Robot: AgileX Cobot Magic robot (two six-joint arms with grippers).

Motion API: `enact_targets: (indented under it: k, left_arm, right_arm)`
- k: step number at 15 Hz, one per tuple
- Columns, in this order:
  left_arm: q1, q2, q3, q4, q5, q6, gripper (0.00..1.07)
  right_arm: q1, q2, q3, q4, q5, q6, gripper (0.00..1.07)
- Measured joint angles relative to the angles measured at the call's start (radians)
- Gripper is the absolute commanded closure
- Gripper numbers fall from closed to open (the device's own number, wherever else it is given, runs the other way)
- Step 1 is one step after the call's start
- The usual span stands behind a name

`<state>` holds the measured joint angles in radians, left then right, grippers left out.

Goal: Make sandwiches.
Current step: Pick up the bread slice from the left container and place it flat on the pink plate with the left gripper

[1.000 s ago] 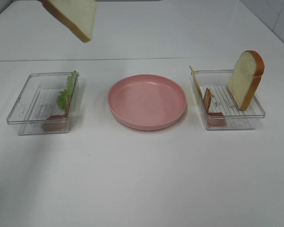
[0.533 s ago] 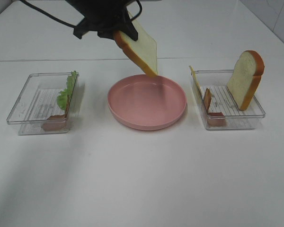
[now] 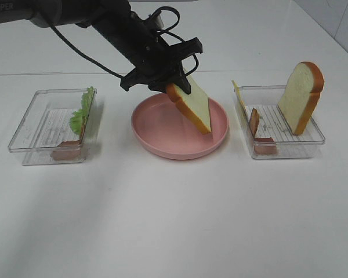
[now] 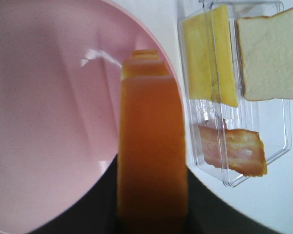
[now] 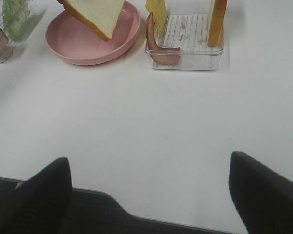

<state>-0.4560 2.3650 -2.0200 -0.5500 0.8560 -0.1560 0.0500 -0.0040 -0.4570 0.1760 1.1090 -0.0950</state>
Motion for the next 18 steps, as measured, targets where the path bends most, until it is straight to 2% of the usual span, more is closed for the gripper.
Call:
enact_targets:
  k: [2,11,13,15,16,17,18]
  left_arm:
    - [0.0,0.017,0.0,0.0,-0.018,-0.017,1.07]
    - [0.0,0.086,-0.019,-0.038,-0.015,-0.025,1.07]
    - [0.0,0.089,-0.019,-0.041,-0.015,-0.027,1.0]
    - [0.0,0.089,-0.019,-0.038,-0.015,-0.028,0.83]
    - [0.0,0.089,-0.019,-0.033,-0.015,-0.028,0.6]
    - [0.0,0.092,-0.019,-0.024,-0.014,-0.028,0.45]
    - [0.0,0.096,-0.019,-0.015,-0.006,-0.033,0.36]
  right_arm:
    - [0.0,0.0,0.0,0.0,0.0,0.0,0.22]
    - [0.0,0.0,0.0,0.0,0.0,0.0,0.22]
    - [0.0,0.0,0.0,0.0,0.0,0.0,0.22]
    - [0.0,0.0,0.0,0.0,0.0,0.0,0.22]
    - [0.0,0.0,0.0,0.0,0.0,0.0,0.22]
    - [0.0,0.0,0.0,0.0,0.0,0.0,0.22]
    - [0.0,0.0,0.0,0.0,0.0,0.0,0.22]
